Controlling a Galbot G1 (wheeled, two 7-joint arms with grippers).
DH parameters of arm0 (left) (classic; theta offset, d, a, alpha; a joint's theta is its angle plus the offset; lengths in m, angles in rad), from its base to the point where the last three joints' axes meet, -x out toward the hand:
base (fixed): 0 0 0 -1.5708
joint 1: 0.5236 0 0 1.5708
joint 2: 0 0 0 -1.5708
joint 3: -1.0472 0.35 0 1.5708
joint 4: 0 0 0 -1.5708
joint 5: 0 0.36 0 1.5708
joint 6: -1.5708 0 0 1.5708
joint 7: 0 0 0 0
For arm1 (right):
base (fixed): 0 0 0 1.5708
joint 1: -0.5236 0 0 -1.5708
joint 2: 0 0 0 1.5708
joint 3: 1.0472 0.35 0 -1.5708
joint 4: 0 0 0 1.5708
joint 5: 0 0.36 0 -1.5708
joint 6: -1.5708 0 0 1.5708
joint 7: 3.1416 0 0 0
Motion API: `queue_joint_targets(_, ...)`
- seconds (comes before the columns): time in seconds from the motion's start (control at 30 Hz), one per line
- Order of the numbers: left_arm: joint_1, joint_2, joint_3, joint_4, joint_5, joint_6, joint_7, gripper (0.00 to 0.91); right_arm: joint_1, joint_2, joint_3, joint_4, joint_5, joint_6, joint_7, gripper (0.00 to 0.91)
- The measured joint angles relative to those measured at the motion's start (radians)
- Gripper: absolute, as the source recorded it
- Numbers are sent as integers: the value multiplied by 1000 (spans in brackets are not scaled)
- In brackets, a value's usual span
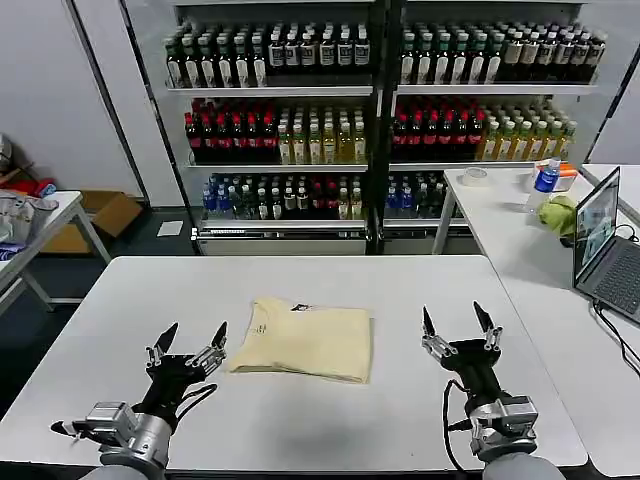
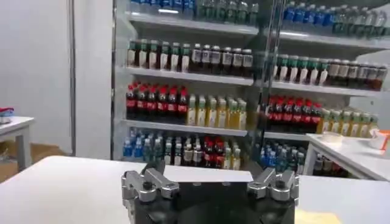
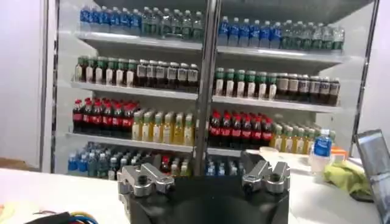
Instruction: Fold and organize the clothes.
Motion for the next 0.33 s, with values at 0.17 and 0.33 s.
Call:
queue_joint_targets(0.17, 12, 0, -2, -15, 4, -1, 10, 907, -8, 1, 5, 12, -2, -8, -1, 907)
queue_joint_targets(0.33, 18, -1, -4, -27, 6, -1, 18, 907, -12, 4, 17, 20, 3, -9, -8, 907)
